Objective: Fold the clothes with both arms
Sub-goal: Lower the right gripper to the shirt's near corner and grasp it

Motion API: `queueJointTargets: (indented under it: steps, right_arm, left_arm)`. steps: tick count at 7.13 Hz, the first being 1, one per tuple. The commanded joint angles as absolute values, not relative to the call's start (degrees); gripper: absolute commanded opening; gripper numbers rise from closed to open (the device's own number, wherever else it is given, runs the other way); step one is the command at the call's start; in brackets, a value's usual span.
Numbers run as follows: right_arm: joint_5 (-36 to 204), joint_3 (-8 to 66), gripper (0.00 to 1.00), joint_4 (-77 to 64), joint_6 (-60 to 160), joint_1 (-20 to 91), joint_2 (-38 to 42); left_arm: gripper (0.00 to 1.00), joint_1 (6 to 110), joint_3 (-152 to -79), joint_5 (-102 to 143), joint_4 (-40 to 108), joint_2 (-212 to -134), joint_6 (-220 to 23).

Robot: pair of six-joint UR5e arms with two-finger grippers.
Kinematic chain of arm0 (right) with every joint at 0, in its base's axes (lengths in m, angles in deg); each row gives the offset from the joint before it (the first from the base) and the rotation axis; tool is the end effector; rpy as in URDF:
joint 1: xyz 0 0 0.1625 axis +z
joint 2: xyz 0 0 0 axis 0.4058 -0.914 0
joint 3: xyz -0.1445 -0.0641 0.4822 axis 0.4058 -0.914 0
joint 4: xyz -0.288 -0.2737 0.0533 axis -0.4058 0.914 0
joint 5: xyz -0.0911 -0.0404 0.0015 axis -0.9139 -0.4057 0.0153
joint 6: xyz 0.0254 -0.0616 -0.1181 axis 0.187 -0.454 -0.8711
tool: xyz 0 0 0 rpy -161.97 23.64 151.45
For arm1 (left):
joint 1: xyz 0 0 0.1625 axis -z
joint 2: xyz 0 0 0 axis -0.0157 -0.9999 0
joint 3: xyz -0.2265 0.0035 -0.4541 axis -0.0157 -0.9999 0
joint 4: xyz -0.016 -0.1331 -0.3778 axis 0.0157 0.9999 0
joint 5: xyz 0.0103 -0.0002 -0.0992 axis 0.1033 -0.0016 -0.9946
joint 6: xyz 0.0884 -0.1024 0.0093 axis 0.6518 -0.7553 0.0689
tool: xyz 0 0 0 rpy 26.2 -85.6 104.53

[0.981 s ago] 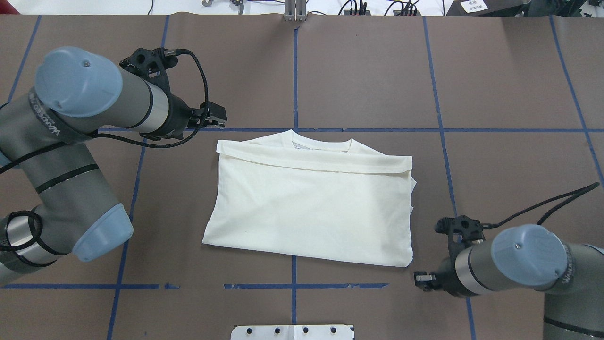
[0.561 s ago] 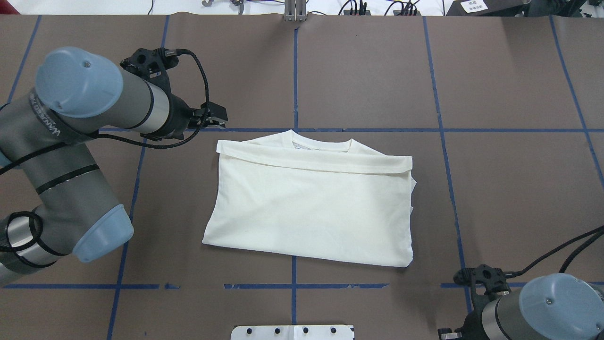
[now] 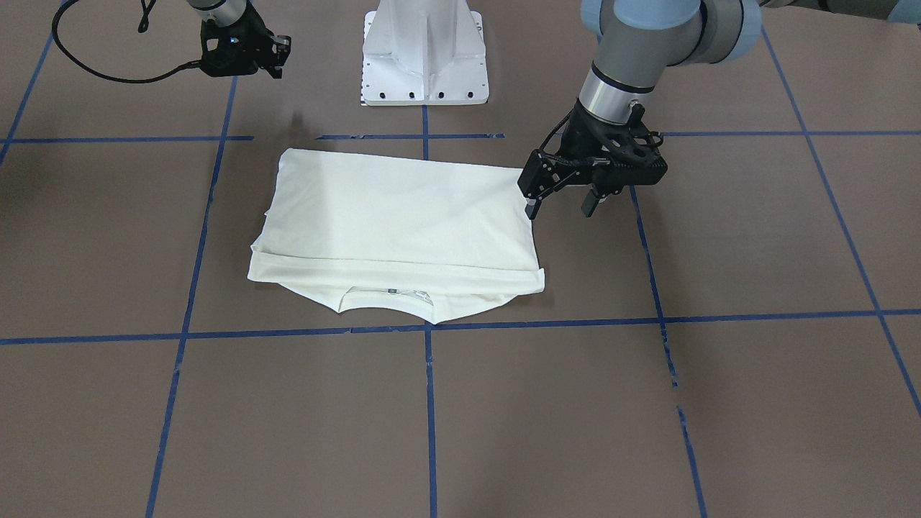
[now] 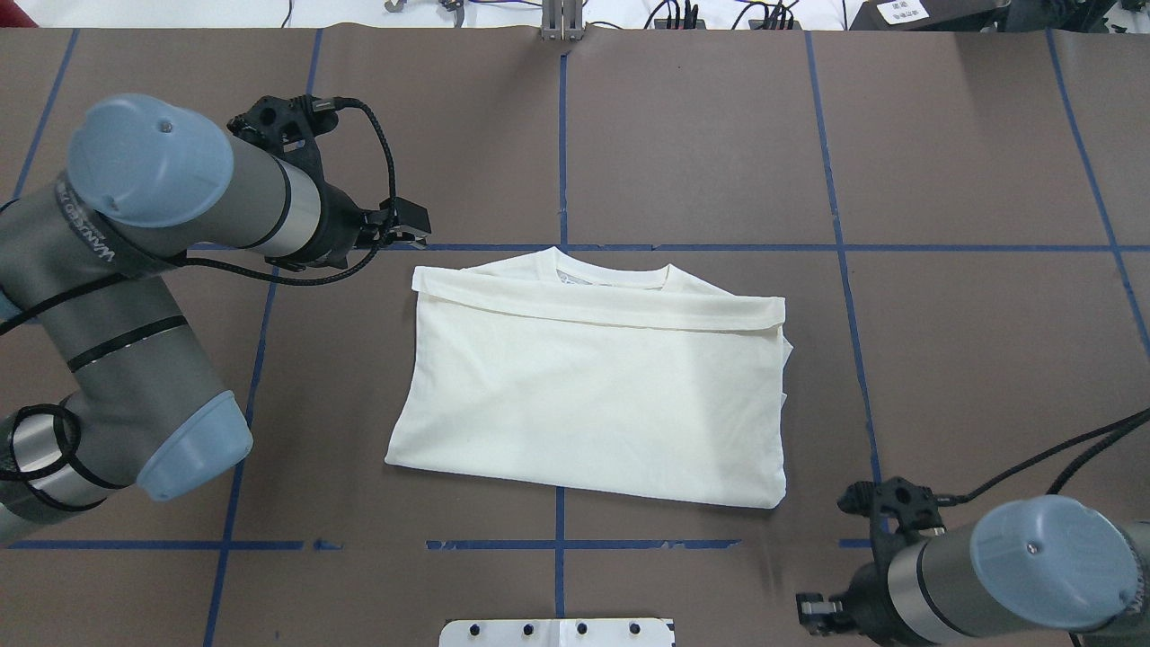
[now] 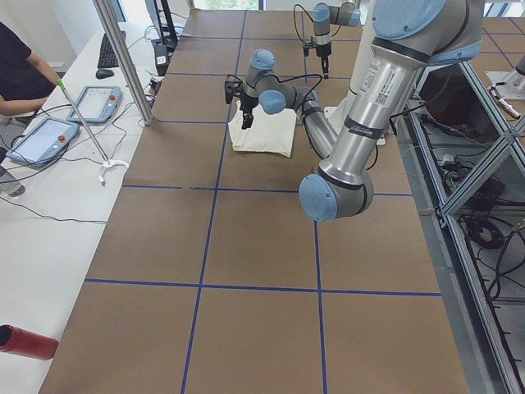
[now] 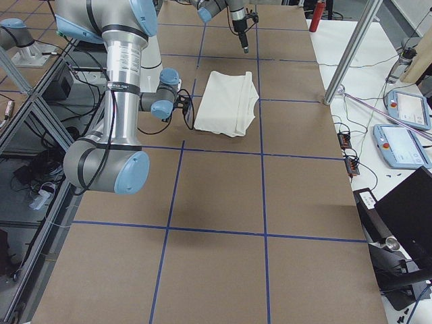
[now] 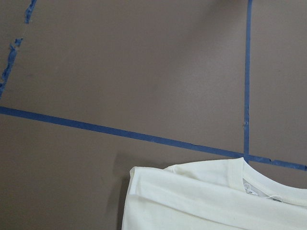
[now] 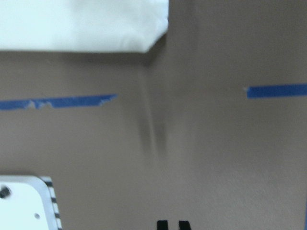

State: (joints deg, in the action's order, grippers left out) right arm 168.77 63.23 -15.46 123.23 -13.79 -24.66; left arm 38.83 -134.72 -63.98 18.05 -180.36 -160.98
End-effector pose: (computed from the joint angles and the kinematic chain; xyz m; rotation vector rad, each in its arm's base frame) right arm -0.4084 -0.1654 0.4725 -0.2091 -0.9416 0.0121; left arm 0.4383 -0.4896 0.3246 0.2116 1.0046 -0.2928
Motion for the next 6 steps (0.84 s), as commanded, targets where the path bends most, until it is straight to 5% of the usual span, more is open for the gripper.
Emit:
queueJointTargets:
  steps: [1,6]
  right_arm:
    - [168.88,60.09,1.0,-15.46,122.52,-7.09,-19.83]
    - [164.49,51.4,1.0,-15.46,122.78,-4.95,-13.41]
  left_arm:
    - [1.0,38.83,-134.79,-63.89,18.06,-180.56,-161.06]
    - [1.0,38.83,-135.84,-63.8,17.97,-180.91,-161.06]
